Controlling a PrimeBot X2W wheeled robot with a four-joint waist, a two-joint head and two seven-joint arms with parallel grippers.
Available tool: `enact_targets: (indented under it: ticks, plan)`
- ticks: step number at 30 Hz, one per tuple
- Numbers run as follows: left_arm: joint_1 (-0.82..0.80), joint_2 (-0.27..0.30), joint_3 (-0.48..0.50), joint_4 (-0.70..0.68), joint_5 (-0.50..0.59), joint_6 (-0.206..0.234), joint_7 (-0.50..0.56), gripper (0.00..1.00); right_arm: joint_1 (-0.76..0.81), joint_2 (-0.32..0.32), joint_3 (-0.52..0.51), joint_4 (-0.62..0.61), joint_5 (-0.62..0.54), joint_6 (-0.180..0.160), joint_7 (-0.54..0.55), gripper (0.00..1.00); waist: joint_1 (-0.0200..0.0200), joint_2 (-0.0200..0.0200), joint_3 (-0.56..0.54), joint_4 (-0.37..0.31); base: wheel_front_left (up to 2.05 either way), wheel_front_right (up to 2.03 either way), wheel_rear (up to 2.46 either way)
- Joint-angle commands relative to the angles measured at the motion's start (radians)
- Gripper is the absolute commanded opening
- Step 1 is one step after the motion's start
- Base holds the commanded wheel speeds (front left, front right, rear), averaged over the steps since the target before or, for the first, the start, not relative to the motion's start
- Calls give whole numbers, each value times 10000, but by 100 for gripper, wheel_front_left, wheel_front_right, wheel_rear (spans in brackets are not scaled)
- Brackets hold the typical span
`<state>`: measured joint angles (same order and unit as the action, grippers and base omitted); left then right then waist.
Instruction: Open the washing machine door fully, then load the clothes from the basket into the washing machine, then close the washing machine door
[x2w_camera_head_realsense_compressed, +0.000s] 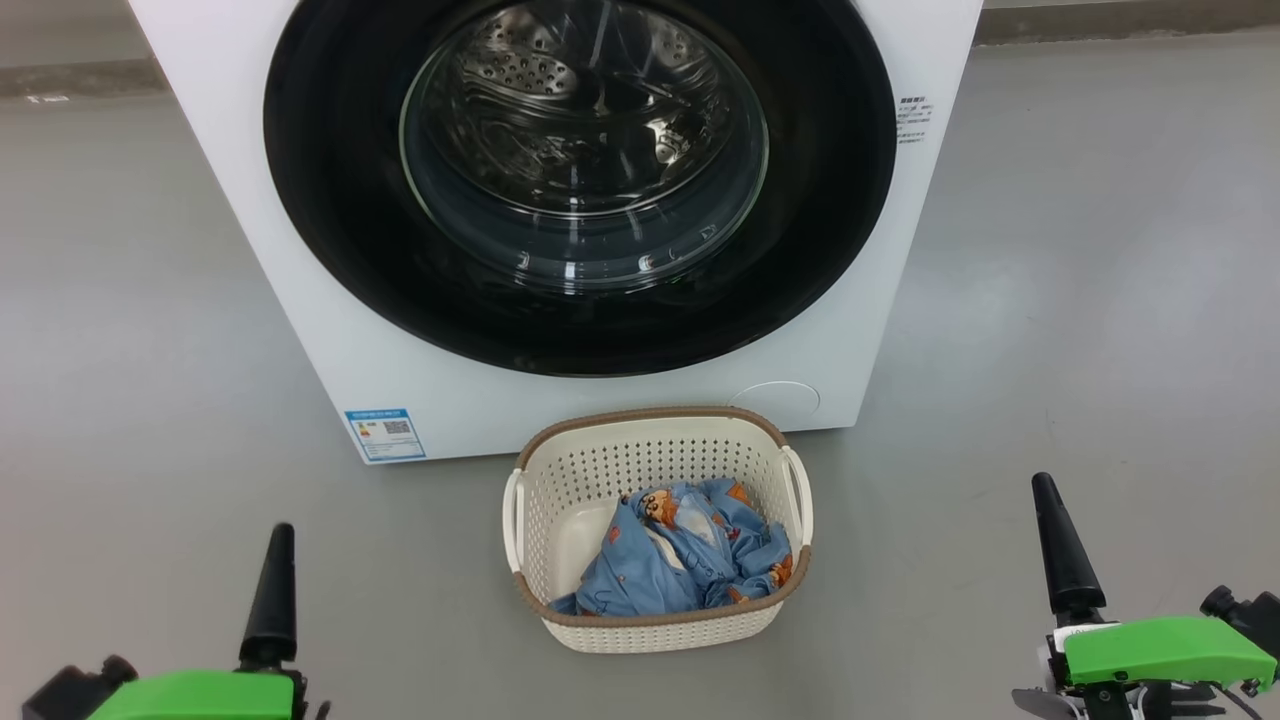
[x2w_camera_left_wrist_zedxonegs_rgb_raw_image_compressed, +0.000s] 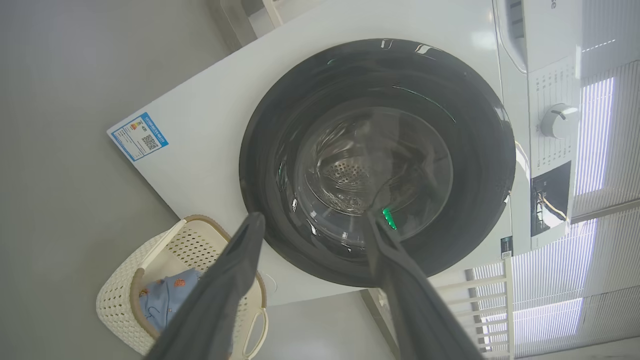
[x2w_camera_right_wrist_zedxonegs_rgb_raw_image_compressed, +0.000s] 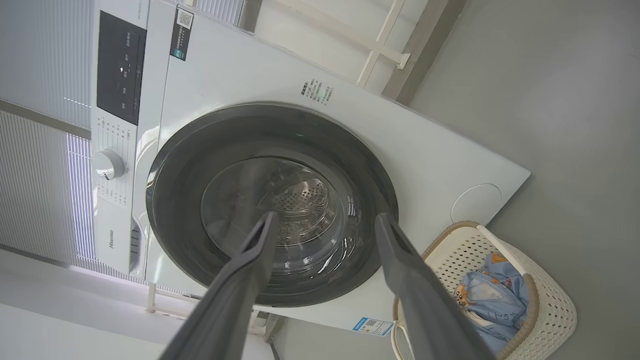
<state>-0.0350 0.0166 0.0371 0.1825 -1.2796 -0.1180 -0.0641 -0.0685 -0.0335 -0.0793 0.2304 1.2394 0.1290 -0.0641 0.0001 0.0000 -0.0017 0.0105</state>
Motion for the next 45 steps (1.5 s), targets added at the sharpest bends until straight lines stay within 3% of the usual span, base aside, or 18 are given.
enact_targets:
  ticks: [1, 11, 29, 45]
  plan:
    - [-508, 184, 144, -391, 247, 44, -97, 100, -476, -94, 151, -350, -229, 10, -103, 100, -1, 0, 2, 6, 0, 0, 0]
    - [-535, 210, -121, -991, 2056, 499, -420, 100, -617, -106, 308, -572, -1761, 11, -425, 100, -1, 0, 46, 40, 0, 0, 0]
    - [-589, 253, -973, -1745, 5604, 1746, -947, 100, -808, -127, 801, -901, -4444, 13, -951, 100, -1, 0, 80, 110, 0, 0, 0]
    - [-651, 289, -1811, -1193, 8223, 2773, -1388, 100, -882, -144, 1109, -460, -6782, 15, -1390, 100, -1, 0, 53, 117, 0, 0, 0]
